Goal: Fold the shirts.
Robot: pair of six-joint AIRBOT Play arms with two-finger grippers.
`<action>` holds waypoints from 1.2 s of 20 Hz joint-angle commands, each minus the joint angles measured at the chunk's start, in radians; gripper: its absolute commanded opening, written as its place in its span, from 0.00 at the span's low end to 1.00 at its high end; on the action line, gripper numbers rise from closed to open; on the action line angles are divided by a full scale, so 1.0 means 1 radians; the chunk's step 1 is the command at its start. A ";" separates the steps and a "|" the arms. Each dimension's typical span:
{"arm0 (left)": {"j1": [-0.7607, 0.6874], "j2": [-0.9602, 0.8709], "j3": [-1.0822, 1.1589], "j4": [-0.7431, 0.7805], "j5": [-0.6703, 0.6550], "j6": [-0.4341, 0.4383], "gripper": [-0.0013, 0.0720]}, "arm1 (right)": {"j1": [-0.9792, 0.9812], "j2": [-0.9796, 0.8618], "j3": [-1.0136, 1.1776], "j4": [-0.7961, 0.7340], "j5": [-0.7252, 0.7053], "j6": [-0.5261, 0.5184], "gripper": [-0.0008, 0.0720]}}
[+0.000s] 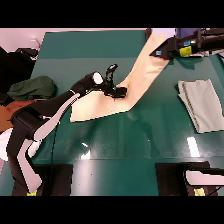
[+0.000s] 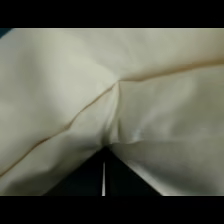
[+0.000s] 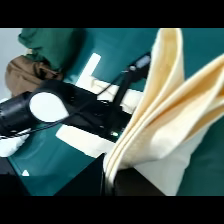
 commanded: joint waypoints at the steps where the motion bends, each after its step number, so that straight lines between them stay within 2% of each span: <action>1: 0.002 -0.008 0.011 -0.002 -0.003 -0.003 0.05 | 0.084 -0.003 0.024 0.004 -0.049 0.023 0.04; 4: 0.067 0.037 0.022 0.014 -0.061 -0.004 0.05 | 0.154 -0.025 0.024 0.004 -0.073 0.029 0.04; 7: 0.188 0.174 0.021 0.139 -0.121 -0.021 0.05 | 0.262 -0.072 0.024 0.014 -0.101 0.029 0.04; 9: 0.288 0.294 0.022 0.232 -0.173 -0.020 0.05 | 0.368 -0.132 0.024 0.079 -0.176 0.006 0.04; 12: 0.429 0.468 0.021 0.364 -0.241 -0.019 0.05 | 0.555 -0.267 0.055 0.143 -0.356 -0.084 0.04; 13: 0.463 0.512 0.021 0.389 -0.257 -0.019 0.05 | 0.615 -0.329 0.098 0.143 -0.396 -0.121 0.23; 14: 0.494 0.550 0.021 0.401 -0.269 -0.019 0.05 | 0.656 -0.383 0.151 0.141 -0.399 -0.130 0.48; 15: 0.516 0.578 0.021 0.403 -0.273 -0.019 0.05 | 0.680 -0.429 0.213 0.121 -0.378 -0.130 0.51; 17: 0.538 0.609 0.021 0.403 -0.285 -0.019 0.05 | 0.673 -0.456 0.283 0.012 -0.302 -0.109 0.50; 19: 0.527 0.613 0.021 0.402 -0.301 -0.018 0.05 | 0.615 -0.410 0.245 -0.130 -0.220 -0.093 0.46; 24: 0.429 0.606 0.012 0.402 -0.263 -0.014 0.05 | 0.319 -0.209 -0.134 -0.252 -0.199 -0.021 0.46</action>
